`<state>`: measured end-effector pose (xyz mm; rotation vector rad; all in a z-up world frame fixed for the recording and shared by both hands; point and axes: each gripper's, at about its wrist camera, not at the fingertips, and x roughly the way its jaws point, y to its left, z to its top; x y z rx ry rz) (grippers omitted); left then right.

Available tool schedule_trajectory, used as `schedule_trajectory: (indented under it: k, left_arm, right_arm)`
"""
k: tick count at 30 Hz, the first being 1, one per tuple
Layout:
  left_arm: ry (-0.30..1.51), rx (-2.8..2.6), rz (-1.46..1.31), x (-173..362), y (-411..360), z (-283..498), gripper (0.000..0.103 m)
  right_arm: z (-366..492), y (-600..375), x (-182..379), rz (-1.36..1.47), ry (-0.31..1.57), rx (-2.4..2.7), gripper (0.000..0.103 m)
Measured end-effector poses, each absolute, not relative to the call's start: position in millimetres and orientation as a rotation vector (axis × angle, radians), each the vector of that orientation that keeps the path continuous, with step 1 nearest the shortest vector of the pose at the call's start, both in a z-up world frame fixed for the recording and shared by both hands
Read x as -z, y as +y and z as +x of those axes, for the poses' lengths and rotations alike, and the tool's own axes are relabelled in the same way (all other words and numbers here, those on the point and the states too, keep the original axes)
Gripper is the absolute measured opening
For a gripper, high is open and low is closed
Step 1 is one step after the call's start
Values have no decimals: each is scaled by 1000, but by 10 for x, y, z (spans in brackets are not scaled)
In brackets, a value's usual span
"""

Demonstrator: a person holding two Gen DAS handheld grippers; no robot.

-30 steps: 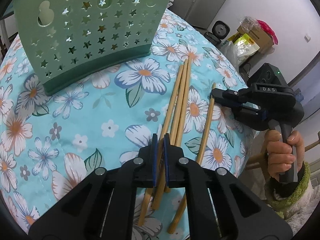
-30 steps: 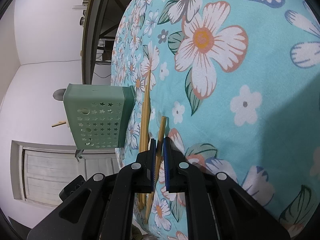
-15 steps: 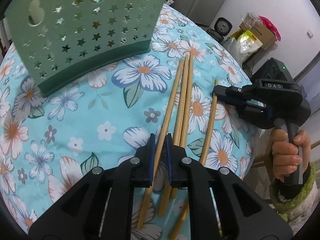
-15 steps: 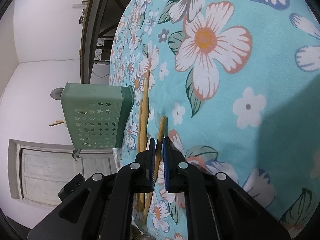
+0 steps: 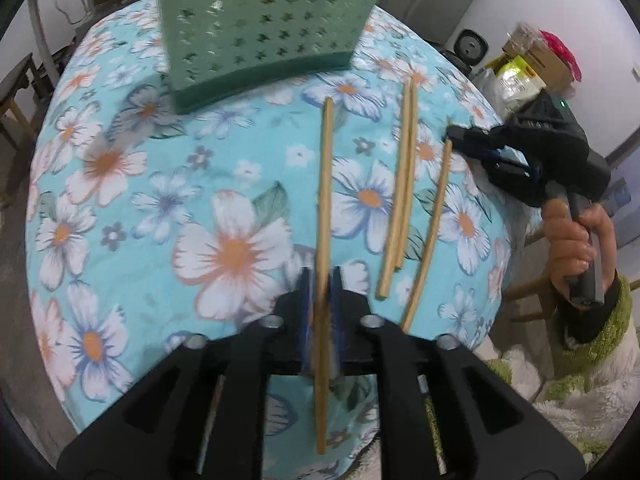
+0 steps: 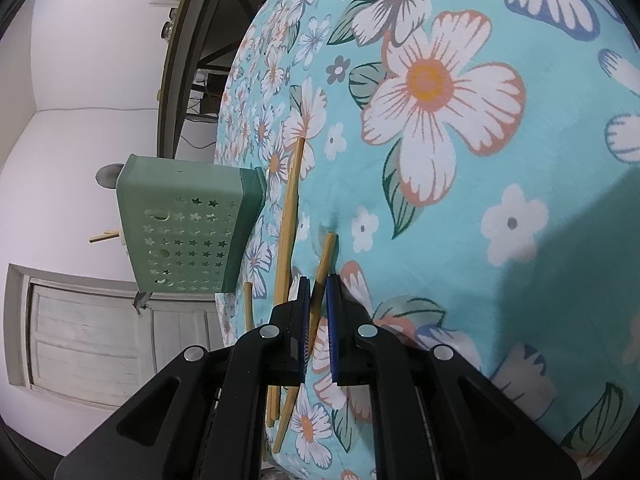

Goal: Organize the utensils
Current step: 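Lift one chopstick from the bundle with the left tool while the right tool holds its chopstick, then raise both tools carrying their chopsticks upright toward the green caddy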

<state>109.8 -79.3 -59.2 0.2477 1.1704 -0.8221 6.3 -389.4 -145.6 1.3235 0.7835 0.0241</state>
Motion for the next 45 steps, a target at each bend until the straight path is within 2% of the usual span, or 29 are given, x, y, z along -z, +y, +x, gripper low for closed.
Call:
schedule_trajectory:
  k: [1, 6, 10, 17, 30, 32, 37, 41, 45]
  left_arm:
    - [1150, 807, 235, 565, -781, 1139, 40]
    - [1102, 811, 222, 506, -937, 1325, 42]
    - [1055, 842, 239, 475, -1228, 1467, 38]
    - [1058, 823, 322, 664, -1679, 1704, 22]
    - [998, 788, 357, 723, -1878, 1780, 14]
    - [985, 771, 363, 720, -1879, 1764, 6]
    - [965, 727, 382, 689, -1963, 1731, 6]
    - [946, 699, 381, 576, -1965, 1662, 6]
    - [916, 679, 382, 441, -1903, 1585, 6]
  right_arm:
    - [63, -3893, 1456, 1323, 785, -22, 7]
    - [70, -3883, 1459, 1328, 786, -21, 7]
    - [81, -3882, 1461, 1328, 790, -21, 7]
    - [80, -3874, 1455, 1308, 797, -17, 7]
    - [136, -3797, 1411, 1261, 787, 25, 8]
    - [143, -3801, 1418, 1275, 788, 27, 8]
    - [128, -3832, 1446, 1329, 792, 40, 8]
    - [137, -3842, 1418, 1336, 805, 46, 17]
    - [190, -3805, 1348, 1287, 824, 73, 17]
